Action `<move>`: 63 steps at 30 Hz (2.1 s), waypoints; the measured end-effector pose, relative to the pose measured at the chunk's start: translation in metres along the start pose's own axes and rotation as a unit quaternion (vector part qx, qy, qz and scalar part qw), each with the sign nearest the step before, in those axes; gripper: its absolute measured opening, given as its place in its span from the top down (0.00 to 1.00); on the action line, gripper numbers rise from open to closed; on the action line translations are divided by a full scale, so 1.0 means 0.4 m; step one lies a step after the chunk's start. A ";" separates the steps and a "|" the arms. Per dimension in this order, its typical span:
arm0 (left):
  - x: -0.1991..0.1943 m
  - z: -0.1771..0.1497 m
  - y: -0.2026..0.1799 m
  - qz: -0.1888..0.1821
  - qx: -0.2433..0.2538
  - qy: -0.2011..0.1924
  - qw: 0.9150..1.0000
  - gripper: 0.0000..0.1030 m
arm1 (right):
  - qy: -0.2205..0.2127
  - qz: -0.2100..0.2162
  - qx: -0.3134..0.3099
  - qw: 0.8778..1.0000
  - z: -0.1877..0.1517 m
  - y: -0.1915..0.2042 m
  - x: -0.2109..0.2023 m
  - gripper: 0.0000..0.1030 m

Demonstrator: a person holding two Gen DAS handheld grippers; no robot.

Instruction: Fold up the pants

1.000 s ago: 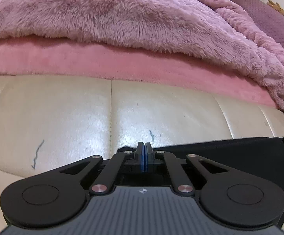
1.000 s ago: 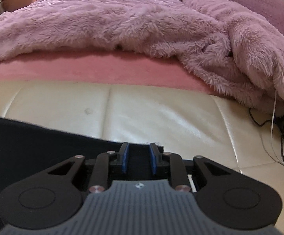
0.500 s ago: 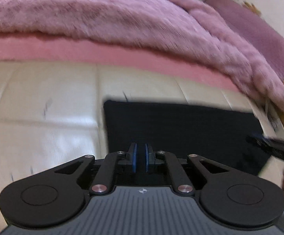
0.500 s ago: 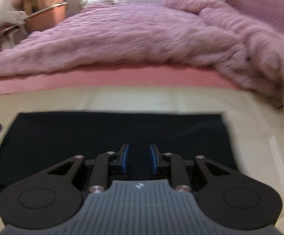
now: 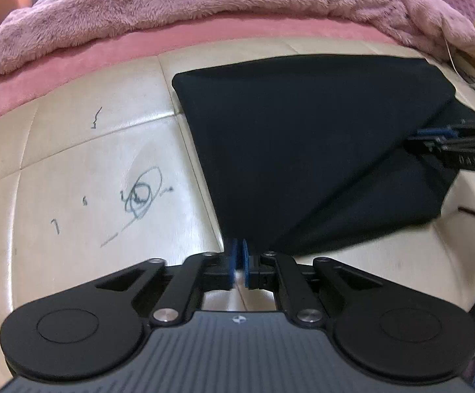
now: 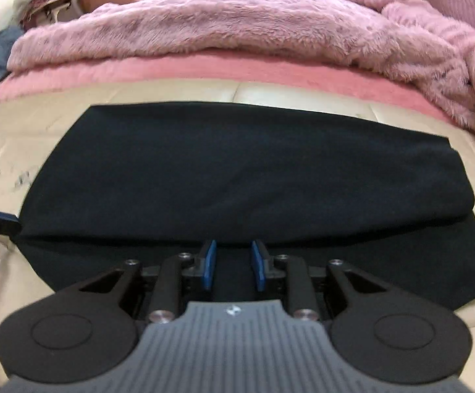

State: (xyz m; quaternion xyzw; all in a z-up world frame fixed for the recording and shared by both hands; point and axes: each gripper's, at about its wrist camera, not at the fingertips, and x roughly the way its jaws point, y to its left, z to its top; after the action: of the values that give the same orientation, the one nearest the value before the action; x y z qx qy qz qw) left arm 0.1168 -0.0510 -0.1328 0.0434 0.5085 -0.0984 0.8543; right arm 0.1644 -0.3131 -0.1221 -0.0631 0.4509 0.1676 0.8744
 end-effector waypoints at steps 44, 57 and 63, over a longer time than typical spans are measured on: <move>0.164 0.085 0.247 -0.178 -0.341 -0.085 0.919 0.74 | -0.095 -0.011 0.039 0.995 -0.008 -0.041 0.044 0.65; 0.114 0.109 0.206 -0.131 -0.338 -0.076 0.929 0.93 | -0.089 -0.020 0.028 0.995 -0.007 -0.031 0.040 0.65; 0.030 0.066 0.261 -0.109 -0.349 -0.058 0.929 0.93 | -0.077 -0.006 0.002 0.997 0.003 -0.006 0.011 0.64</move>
State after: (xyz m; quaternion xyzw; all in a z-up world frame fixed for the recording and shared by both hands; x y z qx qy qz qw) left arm 0.1672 0.0448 -0.1334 -0.3185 0.4621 -0.0098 0.8276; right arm 0.1685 -0.3139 -0.1249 -0.0508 0.3822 0.1657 0.9077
